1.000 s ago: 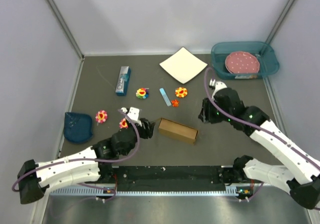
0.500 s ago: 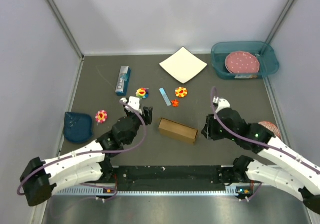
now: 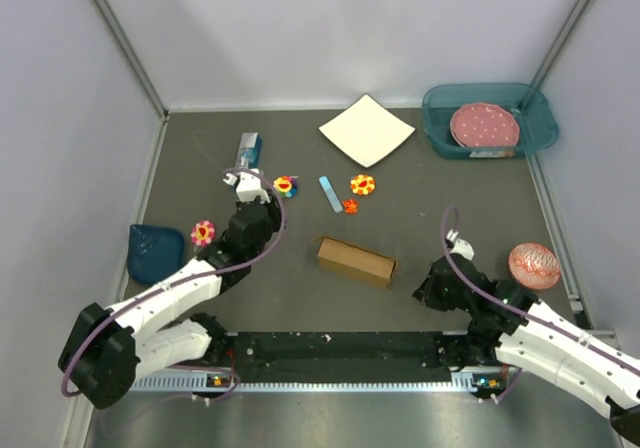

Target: Fold the paper box

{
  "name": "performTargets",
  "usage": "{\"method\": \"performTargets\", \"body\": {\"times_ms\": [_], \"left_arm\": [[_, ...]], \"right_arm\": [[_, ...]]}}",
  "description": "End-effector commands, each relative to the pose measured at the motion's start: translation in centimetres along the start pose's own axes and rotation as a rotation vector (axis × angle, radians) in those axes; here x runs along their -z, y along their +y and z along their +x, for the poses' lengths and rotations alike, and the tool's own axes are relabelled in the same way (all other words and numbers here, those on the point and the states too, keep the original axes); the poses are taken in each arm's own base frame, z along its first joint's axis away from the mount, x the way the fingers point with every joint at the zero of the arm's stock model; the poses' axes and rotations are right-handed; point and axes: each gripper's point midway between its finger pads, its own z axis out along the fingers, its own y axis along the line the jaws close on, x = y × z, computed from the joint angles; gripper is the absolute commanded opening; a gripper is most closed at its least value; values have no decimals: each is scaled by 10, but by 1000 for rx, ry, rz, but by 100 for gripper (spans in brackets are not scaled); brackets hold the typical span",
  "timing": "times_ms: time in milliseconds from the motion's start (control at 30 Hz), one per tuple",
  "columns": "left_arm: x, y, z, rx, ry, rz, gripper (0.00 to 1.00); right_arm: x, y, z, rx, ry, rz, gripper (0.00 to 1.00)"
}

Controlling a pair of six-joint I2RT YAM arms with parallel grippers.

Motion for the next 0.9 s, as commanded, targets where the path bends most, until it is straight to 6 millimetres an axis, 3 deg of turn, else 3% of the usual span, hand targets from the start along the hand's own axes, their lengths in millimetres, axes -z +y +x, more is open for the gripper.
{"method": "performTargets", "body": {"times_ms": [0, 33, 100, 133, 200, 500, 633, 867], "left_arm": [[6, -15, 31, 194, 149, 99, 36], [9, -11, 44, 209, 173, 106, 36], [14, -22, 43, 292, 169, 172, 35], [17, -20, 55, 305, 182, 187, 35], [18, -28, 53, 362, 159, 234, 36], [16, -37, 101, 433, 305, 271, 35], [12, -41, 108, 417, 346, 276, 34], [12, -36, 110, 406, 344, 256, 34]], "right_arm": [[-12, 20, 2, -182, -24, -118, 0], [-18, 25, 2, -223, -32, -149, 0], [-21, 34, 0, -253, -47, -204, 0], [-23, 40, -5, -286, -70, -246, 0], [-27, 41, -10, -316, -104, -256, 0], [-46, 42, -5, -417, -93, -269, 0], [-50, 43, 7, -442, -37, -287, 0], [-53, 43, 12, -465, -26, -314, 0]]}}
